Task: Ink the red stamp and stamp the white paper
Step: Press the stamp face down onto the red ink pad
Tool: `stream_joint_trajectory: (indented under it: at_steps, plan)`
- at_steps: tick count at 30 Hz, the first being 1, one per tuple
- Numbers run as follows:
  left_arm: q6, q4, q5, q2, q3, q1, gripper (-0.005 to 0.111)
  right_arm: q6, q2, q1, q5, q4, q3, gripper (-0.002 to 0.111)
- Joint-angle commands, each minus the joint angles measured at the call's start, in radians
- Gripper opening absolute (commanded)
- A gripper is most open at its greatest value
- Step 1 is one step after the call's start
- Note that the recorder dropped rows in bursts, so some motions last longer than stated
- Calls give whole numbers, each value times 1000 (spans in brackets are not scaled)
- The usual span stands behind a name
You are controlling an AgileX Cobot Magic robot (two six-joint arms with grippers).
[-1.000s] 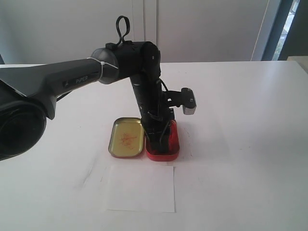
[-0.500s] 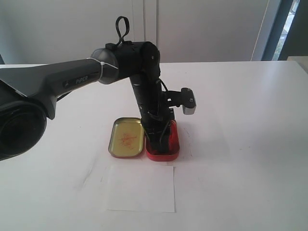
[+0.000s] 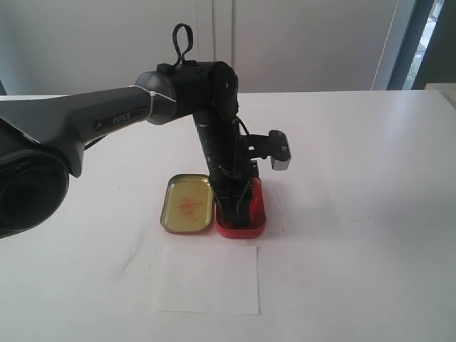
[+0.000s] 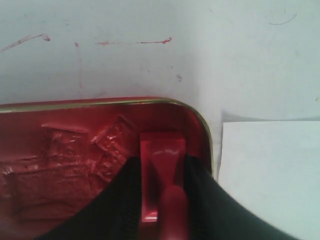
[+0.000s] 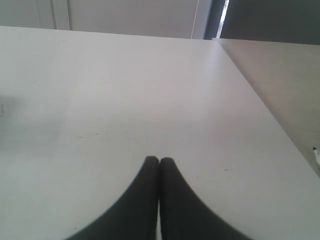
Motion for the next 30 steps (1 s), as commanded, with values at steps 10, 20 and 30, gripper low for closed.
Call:
stream_joint_trajectory:
  at_steps: [10, 20, 30]
  plan:
    - [-4, 18, 25, -36, -17, -3, 0, 0, -6, -3, -14, -8, 6, 0]
    - [-12, 18, 14, -67, -17, -3, 0, 0, -6, -3, -14, -8, 6, 0]
    - [-14, 18, 1, -88, -17, -3, 0, 0, -6, -3, -14, -8, 6, 0]
